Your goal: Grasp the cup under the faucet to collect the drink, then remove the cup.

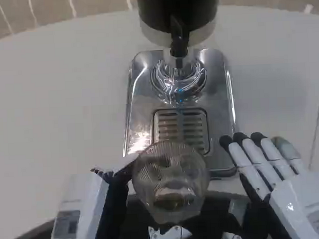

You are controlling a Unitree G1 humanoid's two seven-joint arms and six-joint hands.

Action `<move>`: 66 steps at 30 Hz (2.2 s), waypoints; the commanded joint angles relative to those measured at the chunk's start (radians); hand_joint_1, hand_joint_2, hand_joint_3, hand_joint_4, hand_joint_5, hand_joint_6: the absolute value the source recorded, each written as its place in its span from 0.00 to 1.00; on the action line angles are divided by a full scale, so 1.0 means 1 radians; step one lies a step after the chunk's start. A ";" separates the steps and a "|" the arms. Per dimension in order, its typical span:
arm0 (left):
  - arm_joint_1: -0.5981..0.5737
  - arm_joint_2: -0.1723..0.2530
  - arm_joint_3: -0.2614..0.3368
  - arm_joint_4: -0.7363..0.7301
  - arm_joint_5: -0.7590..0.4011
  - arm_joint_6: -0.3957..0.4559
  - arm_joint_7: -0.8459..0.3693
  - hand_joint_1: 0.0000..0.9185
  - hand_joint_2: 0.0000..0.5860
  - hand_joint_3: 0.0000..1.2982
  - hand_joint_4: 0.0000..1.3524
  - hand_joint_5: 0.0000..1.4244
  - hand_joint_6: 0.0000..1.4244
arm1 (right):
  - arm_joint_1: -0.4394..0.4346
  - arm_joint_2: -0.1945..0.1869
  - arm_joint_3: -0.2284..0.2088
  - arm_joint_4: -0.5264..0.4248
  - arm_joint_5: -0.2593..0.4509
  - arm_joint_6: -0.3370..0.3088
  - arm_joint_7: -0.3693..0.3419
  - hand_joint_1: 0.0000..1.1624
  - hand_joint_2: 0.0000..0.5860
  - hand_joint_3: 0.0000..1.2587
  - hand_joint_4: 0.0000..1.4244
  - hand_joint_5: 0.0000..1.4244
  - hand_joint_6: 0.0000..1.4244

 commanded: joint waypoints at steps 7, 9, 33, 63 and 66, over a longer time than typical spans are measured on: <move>-0.005 -0.006 0.002 0.008 -0.016 -0.002 0.019 0.73 0.14 0.89 0.95 1.00 1.00 | 0.007 0.002 0.004 -0.005 0.004 -0.002 0.004 0.40 0.91 0.00 0.00 0.00 0.00; -0.008 -0.006 0.002 0.010 -0.017 -0.002 0.018 0.73 0.14 0.89 0.95 1.00 1.00 | 0.007 0.003 0.007 -0.005 0.002 -0.001 0.003 0.40 0.91 0.00 0.00 0.00 0.00; -0.363 -0.036 -0.021 0.321 -0.014 0.068 0.077 0.73 0.14 0.89 0.95 1.00 1.00 | 0.035 0.028 -0.008 -0.012 -0.008 0.043 0.006 0.44 0.91 0.00 0.00 0.00 0.00; -0.886 0.011 -0.092 1.052 -0.122 0.024 0.201 0.73 0.14 0.89 0.95 1.00 1.00 | -0.009 0.035 -0.061 0.000 0.011 0.082 0.037 0.46 0.91 0.00 0.00 0.00 0.00; -0.897 0.020 -0.100 1.075 -0.132 0.023 0.209 0.72 0.14 0.89 0.95 0.99 1.00 | -0.011 0.036 -0.060 0.001 0.022 0.083 0.046 0.46 0.91 0.00 0.00 0.00 0.00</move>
